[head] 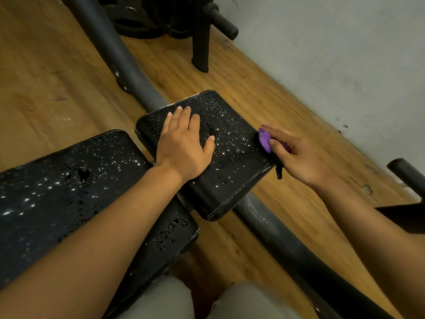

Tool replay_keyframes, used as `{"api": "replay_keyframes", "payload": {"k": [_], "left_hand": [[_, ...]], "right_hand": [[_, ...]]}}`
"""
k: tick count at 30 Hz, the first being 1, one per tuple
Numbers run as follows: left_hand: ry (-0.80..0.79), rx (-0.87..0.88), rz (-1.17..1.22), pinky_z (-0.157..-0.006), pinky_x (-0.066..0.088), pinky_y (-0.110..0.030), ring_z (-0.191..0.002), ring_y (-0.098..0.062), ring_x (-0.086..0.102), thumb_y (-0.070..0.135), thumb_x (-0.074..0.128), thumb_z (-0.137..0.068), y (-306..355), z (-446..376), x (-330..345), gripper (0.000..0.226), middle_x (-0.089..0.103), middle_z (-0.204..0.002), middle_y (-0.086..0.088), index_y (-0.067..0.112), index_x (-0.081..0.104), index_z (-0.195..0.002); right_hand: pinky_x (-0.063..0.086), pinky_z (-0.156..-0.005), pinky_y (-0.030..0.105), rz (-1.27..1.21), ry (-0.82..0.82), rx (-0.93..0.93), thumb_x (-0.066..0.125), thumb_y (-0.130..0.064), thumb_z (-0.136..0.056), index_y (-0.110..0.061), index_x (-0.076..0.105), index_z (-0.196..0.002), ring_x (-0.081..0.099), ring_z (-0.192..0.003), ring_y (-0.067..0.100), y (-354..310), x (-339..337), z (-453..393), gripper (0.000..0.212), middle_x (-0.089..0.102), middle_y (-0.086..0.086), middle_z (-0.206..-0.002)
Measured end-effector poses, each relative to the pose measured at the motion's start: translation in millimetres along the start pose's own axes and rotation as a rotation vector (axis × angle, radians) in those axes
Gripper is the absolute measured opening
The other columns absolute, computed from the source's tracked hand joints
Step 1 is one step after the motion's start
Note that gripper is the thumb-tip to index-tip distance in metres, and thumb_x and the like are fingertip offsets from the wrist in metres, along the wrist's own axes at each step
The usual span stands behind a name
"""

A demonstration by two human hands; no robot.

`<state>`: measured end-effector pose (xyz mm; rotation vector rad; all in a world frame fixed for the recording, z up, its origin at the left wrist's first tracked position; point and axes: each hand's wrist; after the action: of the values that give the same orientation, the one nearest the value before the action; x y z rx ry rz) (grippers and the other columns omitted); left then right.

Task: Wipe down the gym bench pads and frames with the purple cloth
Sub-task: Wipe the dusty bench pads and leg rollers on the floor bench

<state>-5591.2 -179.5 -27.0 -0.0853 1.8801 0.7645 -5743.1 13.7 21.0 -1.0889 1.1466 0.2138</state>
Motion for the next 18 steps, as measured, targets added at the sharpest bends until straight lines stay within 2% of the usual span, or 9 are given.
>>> {"api": "replay_keyframes", "payload": {"k": [3,4,6,9,10,13,15,18], "left_hand": [[0.026,-0.003,-0.033,-0.12,0.012,-0.043,-0.142,-0.034,0.027,0.05,0.031,-0.088,0,1,3,0.073,0.038,-0.148,-0.022,-0.001,0.045,-0.138],[0.041,-0.003,-0.038,-0.12,0.013,-0.044,-0.142,-0.034,0.029,0.052,0.029,-0.087,0,2,4,0.074,0.039,-0.148,-0.022,-0.001,0.046,-0.137],[0.06,-0.003,-0.042,-0.12,0.014,-0.044,-0.141,-0.034,0.031,0.053,0.026,-0.085,1,1,6,0.077,0.041,-0.147,-0.022,-0.001,0.048,-0.136],[0.062,-0.008,-0.046,-0.12,0.014,-0.042,-0.142,-0.032,0.029,0.054,0.025,-0.085,0,0,6,0.077,0.04,-0.148,-0.02,0.0,0.047,-0.136],[0.067,-0.009,-0.049,-0.12,0.014,-0.042,-0.142,-0.031,0.029,0.054,0.026,-0.086,0,0,6,0.077,0.04,-0.148,-0.02,0.0,0.047,-0.136],[0.086,-0.017,-0.079,-0.12,0.014,-0.041,-0.142,-0.032,0.031,0.052,0.027,-0.087,1,1,9,0.074,0.041,-0.147,-0.02,0.0,0.048,-0.135],[0.087,-0.023,-0.091,-0.12,0.014,-0.041,-0.142,-0.031,0.031,0.051,0.028,-0.087,3,1,10,0.073,0.041,-0.147,-0.02,0.0,0.048,-0.135],[0.087,-0.027,-0.098,-0.12,0.015,-0.041,-0.142,-0.03,0.03,0.051,0.028,-0.087,5,1,8,0.073,0.041,-0.147,-0.019,0.001,0.048,-0.136]], "right_hand": [[0.026,-0.096,0.006,-0.011,0.021,0.046,0.051,-0.042,-0.094,-0.026,0.05,-0.136,0.034,-0.124,-0.007,-4,10,-1,0.045,0.039,-0.024,-0.139],[0.026,-0.097,0.008,0.015,0.028,0.031,0.053,-0.047,-0.091,-0.026,0.05,-0.136,0.034,-0.123,-0.007,-3,12,-5,0.049,0.039,-0.024,-0.137],[0.03,-0.104,0.014,0.02,0.044,0.006,0.052,-0.043,-0.093,-0.027,0.054,-0.133,0.037,-0.124,-0.006,-2,12,-10,0.043,0.043,-0.02,-0.14],[0.024,-0.095,-0.005,-0.05,0.024,0.006,0.046,-0.028,-0.099,-0.025,0.056,-0.131,0.036,-0.12,-0.014,7,4,-8,0.033,0.046,-0.017,-0.14],[0.023,-0.094,-0.007,-0.077,0.012,0.012,0.045,-0.025,-0.1,-0.023,0.054,-0.133,0.035,-0.121,-0.014,11,3,-5,0.034,0.045,-0.016,-0.14],[0.025,-0.098,-0.001,-0.043,-0.016,-0.015,0.042,-0.028,-0.1,-0.024,0.049,-0.138,0.037,-0.129,-0.006,14,5,-5,0.039,0.042,-0.017,-0.143],[0.027,-0.101,0.011,0.049,-0.079,-0.049,0.042,-0.031,-0.1,-0.024,0.048,-0.138,0.041,-0.13,0.003,5,7,-27,0.039,0.044,-0.014,-0.142],[0.03,-0.095,0.021,0.104,-0.181,-0.081,0.038,-0.032,-0.102,-0.02,0.051,-0.133,0.048,-0.118,0.01,-19,17,-84,0.035,0.054,-0.002,-0.134]]}}
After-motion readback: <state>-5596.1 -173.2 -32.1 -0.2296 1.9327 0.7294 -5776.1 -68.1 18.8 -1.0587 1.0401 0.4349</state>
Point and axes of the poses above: each hand's wrist, its own z-axis away from the middle knuckle, its own x-axis out of the palm, y = z × x
